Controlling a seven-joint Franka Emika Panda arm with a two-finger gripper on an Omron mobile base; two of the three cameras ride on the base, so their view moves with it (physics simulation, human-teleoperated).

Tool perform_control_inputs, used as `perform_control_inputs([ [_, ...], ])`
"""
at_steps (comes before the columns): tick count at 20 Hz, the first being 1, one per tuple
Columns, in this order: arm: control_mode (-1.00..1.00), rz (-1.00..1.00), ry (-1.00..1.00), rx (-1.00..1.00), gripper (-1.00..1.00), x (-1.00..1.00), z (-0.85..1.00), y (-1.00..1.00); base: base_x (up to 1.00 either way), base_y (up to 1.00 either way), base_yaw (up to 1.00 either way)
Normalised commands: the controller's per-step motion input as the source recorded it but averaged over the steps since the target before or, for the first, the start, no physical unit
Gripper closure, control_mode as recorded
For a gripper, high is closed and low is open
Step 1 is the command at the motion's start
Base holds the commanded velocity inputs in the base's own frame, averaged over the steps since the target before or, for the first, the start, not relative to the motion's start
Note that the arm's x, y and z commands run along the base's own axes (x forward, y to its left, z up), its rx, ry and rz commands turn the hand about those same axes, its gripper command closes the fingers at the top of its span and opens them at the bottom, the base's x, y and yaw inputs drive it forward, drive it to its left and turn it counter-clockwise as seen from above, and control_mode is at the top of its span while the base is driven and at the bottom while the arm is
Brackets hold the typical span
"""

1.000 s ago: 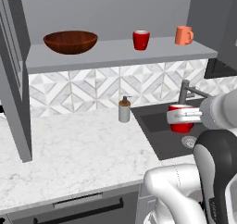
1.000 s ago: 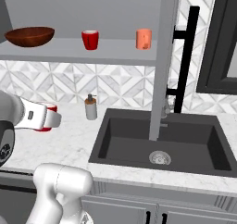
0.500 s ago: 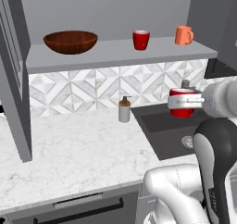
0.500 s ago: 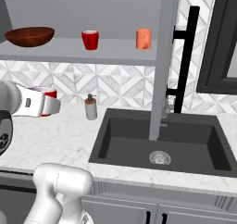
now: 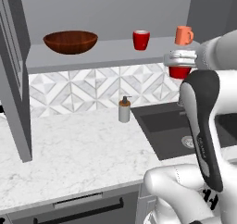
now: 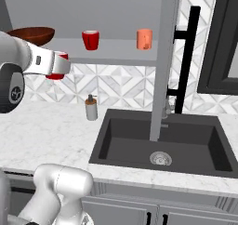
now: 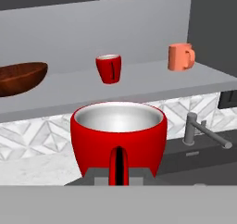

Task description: Gather all objects into one cabinet and sort the glasses and bowls to opposite sides.

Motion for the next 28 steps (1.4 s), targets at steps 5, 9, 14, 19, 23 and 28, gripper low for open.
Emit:
perform_control_inputs([
  [5, -1.0, -0.02, -0.01, 0.0, 1.0, 0.93, 0.1, -0.5, 0.0, 0.0, 0.0],
  [9, -1.0, 0.0, 0.0, 0.02, 1.0, 0.99, 0.06, -0.6, 0.0, 0.0, 0.0],
  [14, -1.0, 0.0, -0.07, 0.0, 1.0, 0.96, -0.19, -0.13, 0.0, 0.0, 0.0],
  [19, -1.0, 0.0, -0.08, 0.0, 1.0, 0.97, -0.12, -0.17, 0.0, 0.0, 0.0],
  [23, -1.0, 0.01, 0.0, 0.0, 1.0, 0.97, 0.0, -0.41, 0.0, 0.0, 0.0],
  [28, -1.0, 0.04, -0.01, 0.0, 1.0, 0.77, -0.13, -0.13, 0.0, 0.0, 0.0],
])
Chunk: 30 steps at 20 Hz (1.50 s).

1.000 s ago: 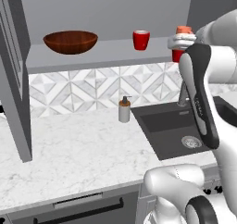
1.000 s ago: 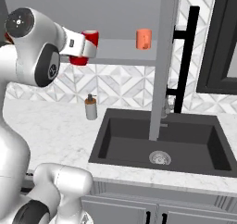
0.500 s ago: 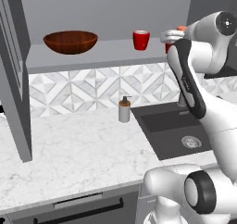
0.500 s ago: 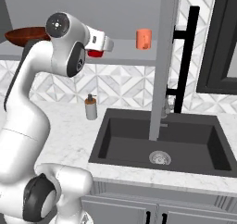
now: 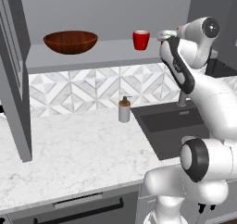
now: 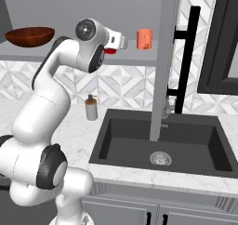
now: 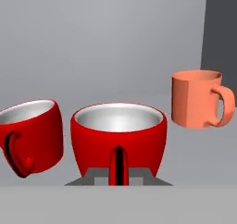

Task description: Gather all objects into one cabinet and sort the glasses and bowls to opposite sides.

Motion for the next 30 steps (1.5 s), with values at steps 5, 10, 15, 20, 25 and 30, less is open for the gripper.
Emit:
perform_control_inputs([
  [5, -1.0, 0.05, 0.0, -0.01, 1.0, 0.73, -0.1, -0.03, 0.0, 0.0, 0.0],
  [10, -1.0, 0.04, 0.0, -0.04, 1.0, 0.57, -0.07, -0.07, 0.0, 0.0, 0.0],
  [15, -1.0, 0.05, 0.0, -0.05, 1.0, 0.35, -0.02, -0.09, 0.0, 0.0, 0.0],
  [20, -1.0, 0.03, 0.0, -0.08, 1.0, 0.03, -0.1, -0.04, 0.0, 0.0, 0.0],
  [25, -1.0, 0.0, 0.0, -0.09, 1.0, 0.0, -0.17, 0.0, 0.0, 0.0, 0.0],
  [30, -1.0, 0.0, 0.0, -0.02, 1.0, 0.06, -0.01, 0.0, 0.0, 0.0, 0.0],
])
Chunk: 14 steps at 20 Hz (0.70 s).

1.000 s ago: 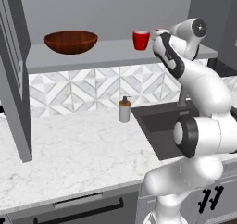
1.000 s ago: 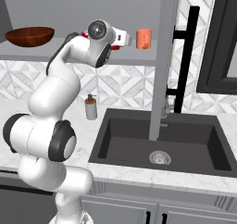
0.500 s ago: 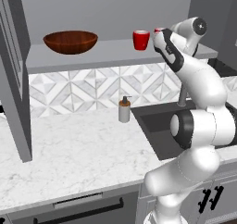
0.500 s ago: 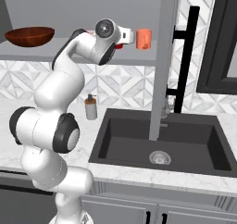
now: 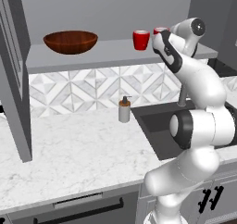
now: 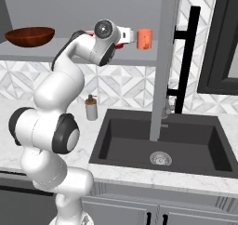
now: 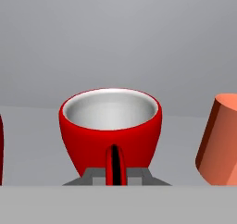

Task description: Gather all objects into one cabinet and sort the glasses and bowls to opposite sides.

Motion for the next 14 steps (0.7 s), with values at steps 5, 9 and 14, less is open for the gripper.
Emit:
perform_control_inputs([
  [5, -1.0, 0.0, 0.0, 0.0, 1.0, 0.09, 0.0, 0.0, 0.0, 0.0, 0.0],
  [9, 1.0, 0.0, 0.0, 0.0, 1.0, 0.0, 0.0, 0.0, 0.0, -0.04, 0.0],
  [14, 1.0, 0.0, 0.0, 0.0, 1.0, 0.0, 0.0, 0.0, -0.04, 0.0, 0.0],
])
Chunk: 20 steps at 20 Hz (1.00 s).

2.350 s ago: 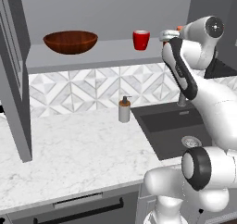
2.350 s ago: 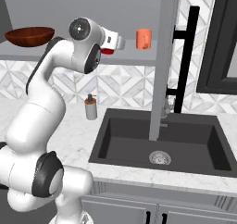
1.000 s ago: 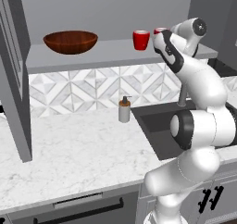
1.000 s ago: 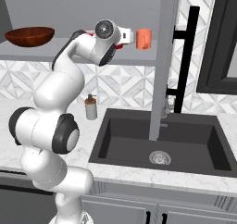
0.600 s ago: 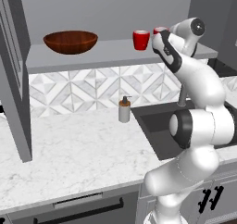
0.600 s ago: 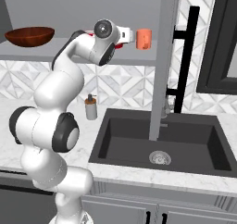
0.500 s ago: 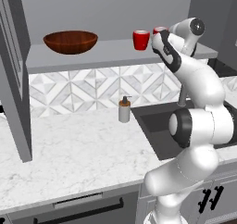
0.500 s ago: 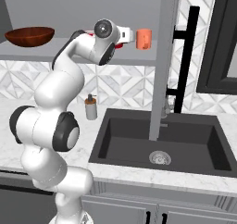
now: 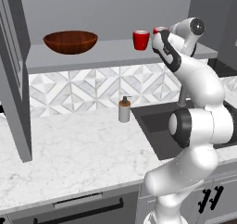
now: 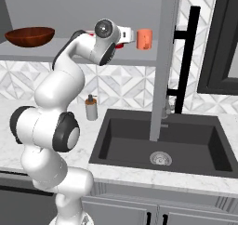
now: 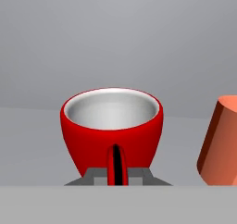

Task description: Gather all objects into one cabinet and sort the glasses and bowls to opposite sides.

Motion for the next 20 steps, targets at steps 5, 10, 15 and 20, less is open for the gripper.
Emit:
perform_control_inputs([
  [5, 1.0, 0.0, 0.0, 0.0, 1.0, 0.0, 0.0, 0.0, -0.01, 0.0, 0.0],
  [10, 1.0, 0.0, 0.0, 0.0, 1.0, 0.0, 0.0, 0.0, 0.0, 0.0, -0.01],
  [15, 1.0, 0.0, 0.0, 0.0, 1.0, 0.0, 0.0, 0.0, 0.0, 0.0, -0.07],
  [20, 1.0, 0.0, 0.0, 0.0, 1.0, 0.0, 0.0, 0.0, -0.02, 0.0, -0.12],
])
